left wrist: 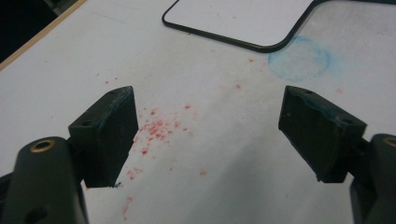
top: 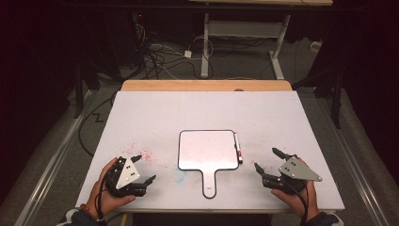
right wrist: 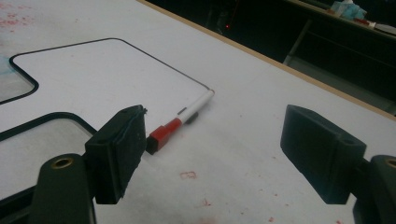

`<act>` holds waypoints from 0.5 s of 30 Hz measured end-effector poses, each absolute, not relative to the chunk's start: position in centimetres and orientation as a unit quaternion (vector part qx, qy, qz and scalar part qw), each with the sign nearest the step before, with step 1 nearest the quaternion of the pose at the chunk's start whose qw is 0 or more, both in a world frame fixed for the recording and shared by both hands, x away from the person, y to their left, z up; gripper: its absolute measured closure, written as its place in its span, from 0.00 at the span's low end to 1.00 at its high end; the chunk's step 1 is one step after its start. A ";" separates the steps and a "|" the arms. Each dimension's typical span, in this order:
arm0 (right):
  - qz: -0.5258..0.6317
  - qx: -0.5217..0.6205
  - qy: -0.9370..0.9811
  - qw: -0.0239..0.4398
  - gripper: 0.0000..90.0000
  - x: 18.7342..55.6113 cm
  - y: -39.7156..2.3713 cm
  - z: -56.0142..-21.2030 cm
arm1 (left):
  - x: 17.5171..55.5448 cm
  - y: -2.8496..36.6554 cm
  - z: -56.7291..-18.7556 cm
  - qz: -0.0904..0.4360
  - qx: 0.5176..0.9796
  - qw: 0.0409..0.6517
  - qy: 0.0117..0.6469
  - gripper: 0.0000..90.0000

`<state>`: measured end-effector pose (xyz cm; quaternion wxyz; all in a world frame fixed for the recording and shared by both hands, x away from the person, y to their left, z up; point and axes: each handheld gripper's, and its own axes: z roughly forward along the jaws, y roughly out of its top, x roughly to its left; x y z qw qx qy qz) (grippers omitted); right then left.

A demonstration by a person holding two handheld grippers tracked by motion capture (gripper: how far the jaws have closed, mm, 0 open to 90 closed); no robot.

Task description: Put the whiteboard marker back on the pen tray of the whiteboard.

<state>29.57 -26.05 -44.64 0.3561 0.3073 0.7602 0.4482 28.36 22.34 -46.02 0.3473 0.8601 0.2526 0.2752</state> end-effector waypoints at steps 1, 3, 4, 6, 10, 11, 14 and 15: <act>0.449 0.307 0.760 0.356 0.25 29.6 -26.1 -44.6 | 28.4 22.3 -46.0 0.274 0.861 0.347 0.252 0.21; 0.449 0.307 0.759 0.358 0.25 29.6 -26.1 -44.6 | 28.4 22.3 -46.1 0.274 0.861 0.346 0.252 0.21; 0.449 0.308 0.759 0.359 0.25 29.6 -26.1 -44.6 | 28.4 22.3 -46.1 0.273 0.861 0.346 0.253 0.21; 0.448 0.307 0.760 0.358 0.25 29.6 -26.1 -44.6 | 28.4 22.4 -46.1 0.273 0.861 0.346 0.254 0.21; 0.447 0.303 0.762 0.356 0.25 29.6 -26.0 -44.7 | 28.5 22.4 -46.0 0.275 0.860 0.346 0.254 0.21; 0.446 0.304 0.762 0.357 0.25 29.6 -26.0 -44.7 | 28.5 22.4 -46.0 0.274 0.860 0.347 0.255 0.21; 0.445 0.303 0.762 0.360 0.25 29.7 -26.0 -44.7 | 28.6 22.3 -46.1 0.272 0.861 0.346 0.256 0.21; 0.445 0.302 0.761 0.362 0.25 29.7 -26.0 -44.7 | 28.7 22.3 -46.1 0.273 0.861 0.345 0.256 0.21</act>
